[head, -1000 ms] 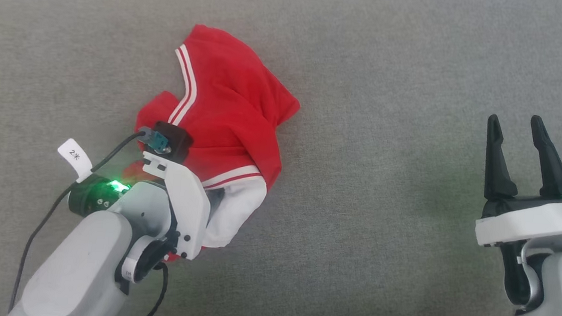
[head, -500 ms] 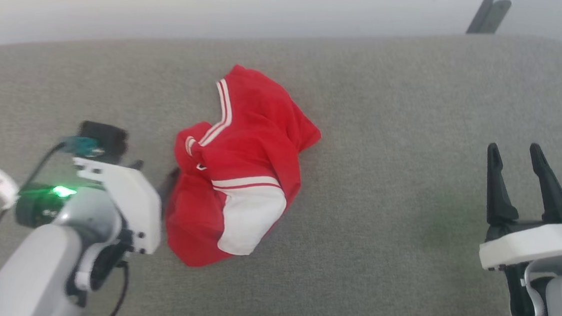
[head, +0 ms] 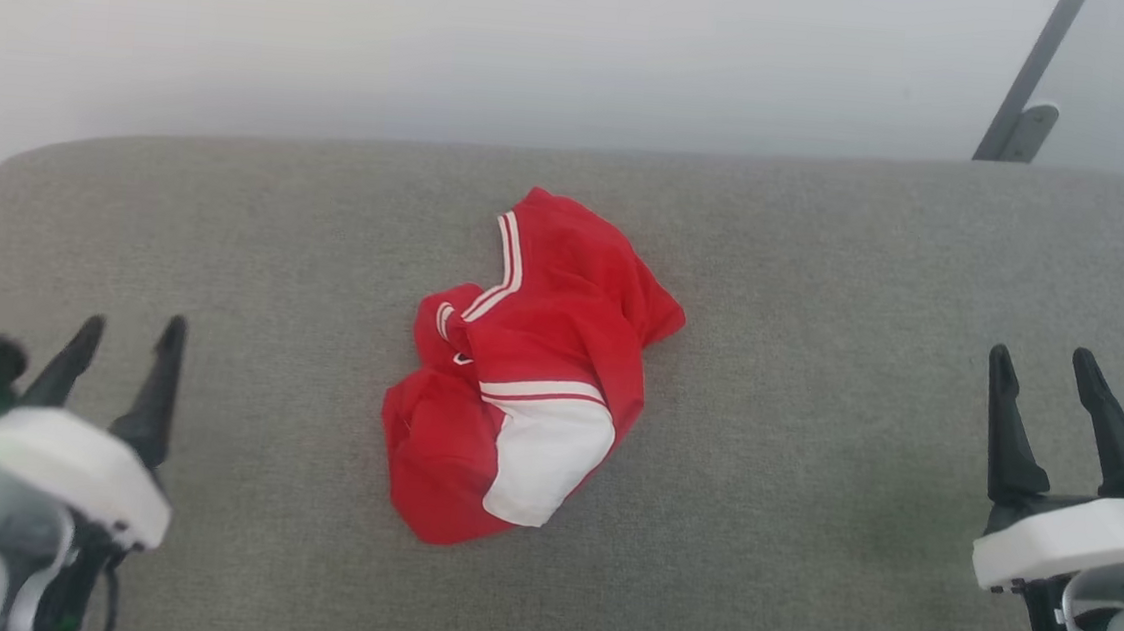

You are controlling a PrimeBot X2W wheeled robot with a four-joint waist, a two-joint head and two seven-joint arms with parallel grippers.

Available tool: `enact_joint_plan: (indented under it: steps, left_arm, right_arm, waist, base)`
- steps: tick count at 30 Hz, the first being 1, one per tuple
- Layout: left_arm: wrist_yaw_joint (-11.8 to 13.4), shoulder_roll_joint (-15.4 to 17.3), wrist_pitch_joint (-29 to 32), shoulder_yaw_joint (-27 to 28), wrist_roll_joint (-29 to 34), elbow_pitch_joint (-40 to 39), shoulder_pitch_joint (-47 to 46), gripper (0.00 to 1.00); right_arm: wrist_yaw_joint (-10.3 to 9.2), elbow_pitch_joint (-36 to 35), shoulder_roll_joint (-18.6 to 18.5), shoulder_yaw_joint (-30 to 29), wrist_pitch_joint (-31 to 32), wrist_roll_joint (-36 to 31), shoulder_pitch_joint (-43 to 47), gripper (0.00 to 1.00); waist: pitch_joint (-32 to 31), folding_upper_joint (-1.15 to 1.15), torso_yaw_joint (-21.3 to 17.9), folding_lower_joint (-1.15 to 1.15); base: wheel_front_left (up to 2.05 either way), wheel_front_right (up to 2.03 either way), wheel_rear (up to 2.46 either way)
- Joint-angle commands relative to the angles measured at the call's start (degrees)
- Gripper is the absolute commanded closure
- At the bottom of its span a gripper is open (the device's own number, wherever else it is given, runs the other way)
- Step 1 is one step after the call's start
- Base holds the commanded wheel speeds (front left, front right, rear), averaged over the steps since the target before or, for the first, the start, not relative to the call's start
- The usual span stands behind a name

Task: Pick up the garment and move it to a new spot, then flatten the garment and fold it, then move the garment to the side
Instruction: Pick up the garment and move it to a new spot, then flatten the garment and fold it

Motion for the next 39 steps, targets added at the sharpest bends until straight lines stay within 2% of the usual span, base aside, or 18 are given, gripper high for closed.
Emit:
enact_joint_plan:
  steps: [1, 7, 16, 30, 39]
  left_arm:
    - [-0.4, 0.0, -2.4, 1.4, -0.8, 0.4, 1.9, 0.0]
    - [-1.5, 0.4, -8.2, 4.8, -1.6, 1.9, 6.3, 0.0]
    - [-5.2, 0.6, -14.1, 7.3, -3.7, 6.8, 9.3, 0.0]
    - [-6.2, 0.1, -15.3, 5.9, -3.9, 9.2, 8.0, 0.0]
    - [-6.2, 0.8, -13.0, 4.1, -3.2, 6.3, 6.1, 0.0]
  right_arm:
    - [0.0, -0.4, 0.2, -0.3, 0.4, -0.1, 0.9, 0.0]
    - [0.01, -0.9, 0.5, -1.2, 0.4, -0.3, 2.3, 0.0]
    - [0.01, -0.5, 0.3, -1.7, 0.9, -0.3, 3.7, 0.0]
    - [0.01, -1.1, -0.1, -1.5, 1.6, -0.5, 4.0, 0.0]
    - [0.01, -1.6, -0.6, -1.2, 1.8, -0.3, 2.6, 0.0]
  waist:
    - [-0.6, 0.0, 0.5, 0.0]
    - [-1.5, 0.0, 1.2, 0.0]
    - [-2.1, 0.0, 1.8, 0.0]
    - [-2.3, 0.0, 2.7, 0.0]
    - [-0.8, 0.0, 2.4, 0.0]
  base:
    - [0.0, 0.0, 0.0]
    - [0.0, 0.0, 0.0]
    - [0.0, 0.0, 0.0]
    - [0.0, 0.0, 0.0]
    - [0.0, 0.0, 0.0]
